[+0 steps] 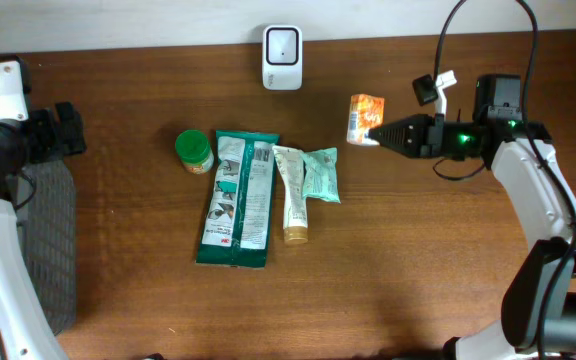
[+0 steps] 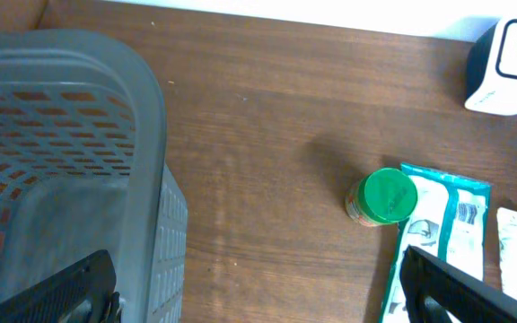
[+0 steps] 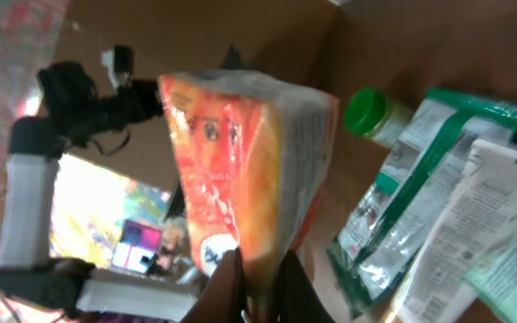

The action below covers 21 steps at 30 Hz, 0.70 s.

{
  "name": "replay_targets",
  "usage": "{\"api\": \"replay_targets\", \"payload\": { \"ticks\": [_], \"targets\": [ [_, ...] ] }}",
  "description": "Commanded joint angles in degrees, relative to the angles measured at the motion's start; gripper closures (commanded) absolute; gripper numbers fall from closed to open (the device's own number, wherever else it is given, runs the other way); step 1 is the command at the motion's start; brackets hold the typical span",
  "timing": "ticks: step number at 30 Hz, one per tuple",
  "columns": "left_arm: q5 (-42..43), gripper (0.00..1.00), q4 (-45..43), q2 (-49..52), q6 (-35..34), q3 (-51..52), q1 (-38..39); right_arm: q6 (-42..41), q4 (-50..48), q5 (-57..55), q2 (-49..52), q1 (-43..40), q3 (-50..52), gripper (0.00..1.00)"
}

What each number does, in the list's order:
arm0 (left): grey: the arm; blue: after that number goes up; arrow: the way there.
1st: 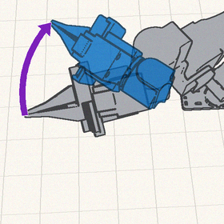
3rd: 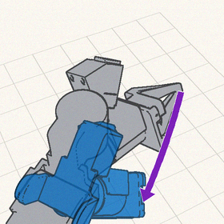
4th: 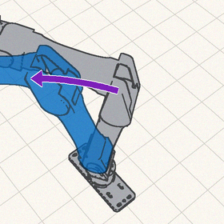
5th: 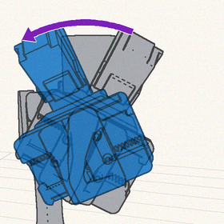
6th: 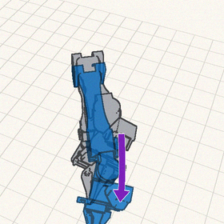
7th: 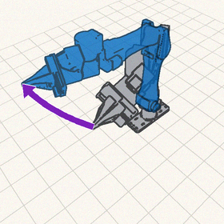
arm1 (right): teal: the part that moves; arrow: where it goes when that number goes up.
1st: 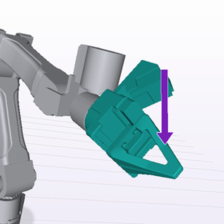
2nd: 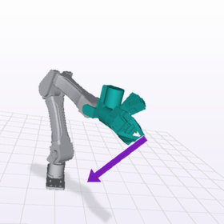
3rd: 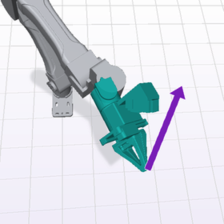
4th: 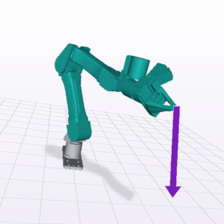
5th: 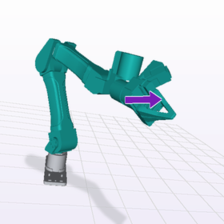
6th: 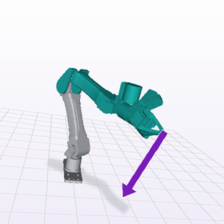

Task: Scan the item barcode

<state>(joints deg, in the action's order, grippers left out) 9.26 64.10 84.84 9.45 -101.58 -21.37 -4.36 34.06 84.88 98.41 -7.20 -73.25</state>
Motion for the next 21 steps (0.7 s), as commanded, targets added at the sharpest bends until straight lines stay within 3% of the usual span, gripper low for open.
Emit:
{"api": "replay_targets", "payload": {
  "ticks": [1, 2, 3, 5, 7, 10, 14, 17, 21],
  "targets": [
    [0.61, 0.01, -0.13, -0.63, 0.72, -0.5, -0.17, -17.33, -15.21, -0.87, -0.55, 4.66, -0.76, 0.96],
    [0.61, 0.01, -0.13, -0.63, 0.72, -0.5, -0.17, -24.22, -22.62, -0.92, -0.55, 5.68, -0.76, 0.96],
    [0.61, 0.01, -0.13, -0.63, 0.72, -0.5, -0.17, -41.16, -40.35, -2.89, -0.55, 6.95, -0.76, 0.96],
    [0.61, 0.01, -0.13, -0.63, 0.72, -0.5, -0.17, -66.38, -63.52, -10.78, -0.55, 7.13, -0.76, 0.96],
    [0.61, 0.01, -0.13, -0.63, 0.72, -0.5, -0.17, -77.29, -66.47, -16.98, -0.55, 7.15, -0.76, 0.96],
    [0.61, 0.01, -0.13, -0.63, 0.72, -0.5, -0.17, -76.76, -66.47, -9.9, -0.55, 7.98, -0.74, 0.96],
    [0.61, 0.01, -0.13, -0.63, 0.72, -0.5, -0.17, -63.67, -66.27, 4.07, -0.52, 9.81, 0.07, 0.96],
    [0.61, 0.01, -0.13, -0.63, 0.72, -0.5, -0.17, -56.81, -61.51, 4.07, 1.09, 8.83, 6.12, 0.96],
    [0.61, 0.01, -0.13, -0.63, 0.72, -0.5, -0.17, -47.5, -58.86, -0.72, 10.4, 8.55, 14.56, 0.96]
  ]
}}
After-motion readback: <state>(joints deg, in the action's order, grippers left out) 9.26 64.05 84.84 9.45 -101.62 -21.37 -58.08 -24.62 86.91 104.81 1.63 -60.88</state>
